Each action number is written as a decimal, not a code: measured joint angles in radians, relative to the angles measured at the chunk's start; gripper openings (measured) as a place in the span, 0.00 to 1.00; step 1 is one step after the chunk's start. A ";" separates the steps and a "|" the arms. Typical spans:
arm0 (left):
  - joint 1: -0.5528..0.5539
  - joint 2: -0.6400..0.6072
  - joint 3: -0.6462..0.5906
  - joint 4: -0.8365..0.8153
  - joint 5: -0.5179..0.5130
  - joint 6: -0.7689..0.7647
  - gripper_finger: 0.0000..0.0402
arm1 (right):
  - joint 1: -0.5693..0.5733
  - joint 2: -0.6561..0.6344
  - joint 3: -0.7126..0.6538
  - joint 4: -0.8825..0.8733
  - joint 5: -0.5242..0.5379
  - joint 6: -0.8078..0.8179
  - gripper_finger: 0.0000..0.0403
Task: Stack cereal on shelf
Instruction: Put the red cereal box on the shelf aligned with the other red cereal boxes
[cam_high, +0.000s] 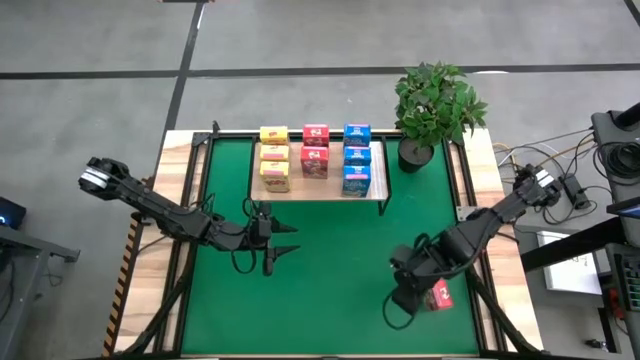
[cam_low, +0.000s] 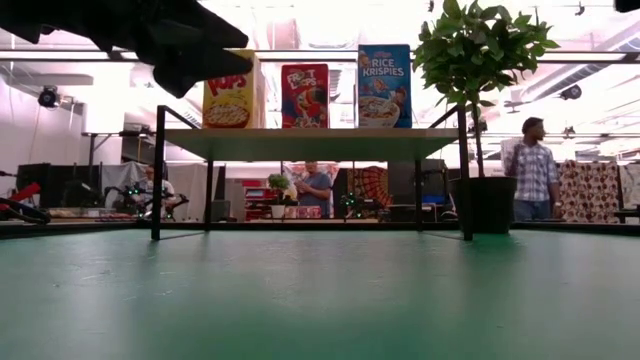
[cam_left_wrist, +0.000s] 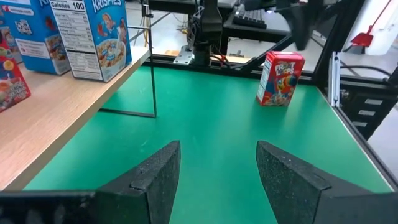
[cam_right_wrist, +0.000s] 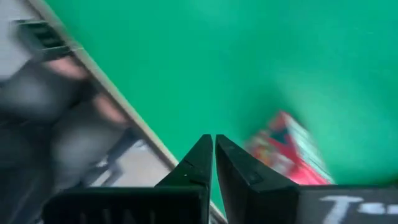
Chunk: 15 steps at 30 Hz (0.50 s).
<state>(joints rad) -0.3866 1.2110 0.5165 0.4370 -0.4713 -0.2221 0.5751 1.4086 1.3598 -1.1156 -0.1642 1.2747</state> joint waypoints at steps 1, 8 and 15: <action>0.000 0.000 0.003 0.000 0.000 -0.005 0.48 | 0.010 0.000 0.005 -0.038 0.008 0.021 0.03; -0.001 0.000 0.025 0.003 0.000 -0.004 0.48 | 0.037 0.000 0.000 -0.209 0.008 0.127 0.16; -0.001 0.000 0.040 0.006 0.000 -0.010 0.48 | 0.054 -0.006 0.003 -0.278 -0.027 0.176 0.44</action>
<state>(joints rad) -0.3874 1.2106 0.5568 0.4434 -0.4716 -0.2324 0.6292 1.4025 1.3632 -1.3936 -0.1916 1.4509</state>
